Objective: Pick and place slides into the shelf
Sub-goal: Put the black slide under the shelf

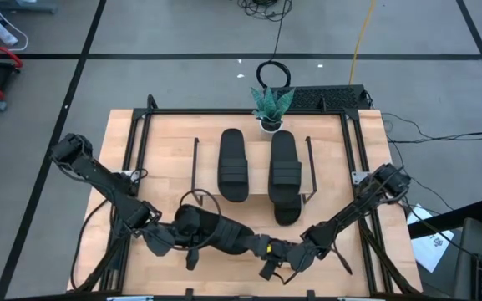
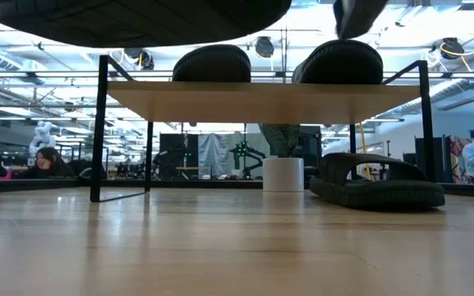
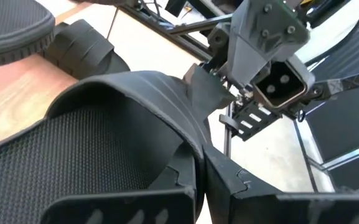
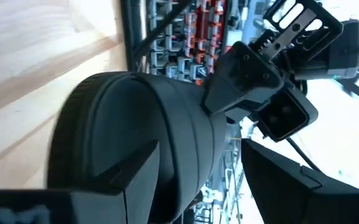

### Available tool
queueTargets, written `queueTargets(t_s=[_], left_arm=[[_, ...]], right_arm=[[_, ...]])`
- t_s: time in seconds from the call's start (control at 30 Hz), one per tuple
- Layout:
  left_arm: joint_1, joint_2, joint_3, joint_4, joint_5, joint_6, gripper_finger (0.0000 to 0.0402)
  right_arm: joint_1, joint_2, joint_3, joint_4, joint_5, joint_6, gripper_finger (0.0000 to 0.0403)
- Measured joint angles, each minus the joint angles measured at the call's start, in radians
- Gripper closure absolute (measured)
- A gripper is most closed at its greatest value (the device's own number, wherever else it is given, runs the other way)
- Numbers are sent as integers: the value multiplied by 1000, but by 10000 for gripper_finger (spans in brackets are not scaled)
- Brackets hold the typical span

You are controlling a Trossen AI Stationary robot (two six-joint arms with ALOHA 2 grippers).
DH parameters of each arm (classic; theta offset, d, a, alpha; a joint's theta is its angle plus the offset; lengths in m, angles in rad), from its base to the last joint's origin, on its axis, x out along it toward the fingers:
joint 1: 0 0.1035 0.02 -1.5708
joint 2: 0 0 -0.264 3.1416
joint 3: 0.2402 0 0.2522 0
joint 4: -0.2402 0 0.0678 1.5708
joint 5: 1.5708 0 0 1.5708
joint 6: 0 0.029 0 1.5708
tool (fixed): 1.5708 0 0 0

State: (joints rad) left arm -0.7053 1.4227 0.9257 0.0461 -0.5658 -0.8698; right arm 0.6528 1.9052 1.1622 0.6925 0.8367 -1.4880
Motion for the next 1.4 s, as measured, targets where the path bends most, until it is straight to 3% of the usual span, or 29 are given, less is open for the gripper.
queueTargets(t_s=[0.4, 0.97, 1.2, 1.4], left_arm=[[27, 80, 0, 115, 34, 44, 397], [31, 87, 0, 207, 66, 131, 400], [29, 92, 0, 218, 85, 131, 401], [24, 93, 0, 217, 79, 131, 401]], right_arm=[[-18, 5, -3, -18, -30, 35, 186], [-47, 3, -3, 17, -13, 99, 201], [-75, 3, -4, 21, -134, 180, 234], [-89, 5, -4, 0, -146, 231, 296]])
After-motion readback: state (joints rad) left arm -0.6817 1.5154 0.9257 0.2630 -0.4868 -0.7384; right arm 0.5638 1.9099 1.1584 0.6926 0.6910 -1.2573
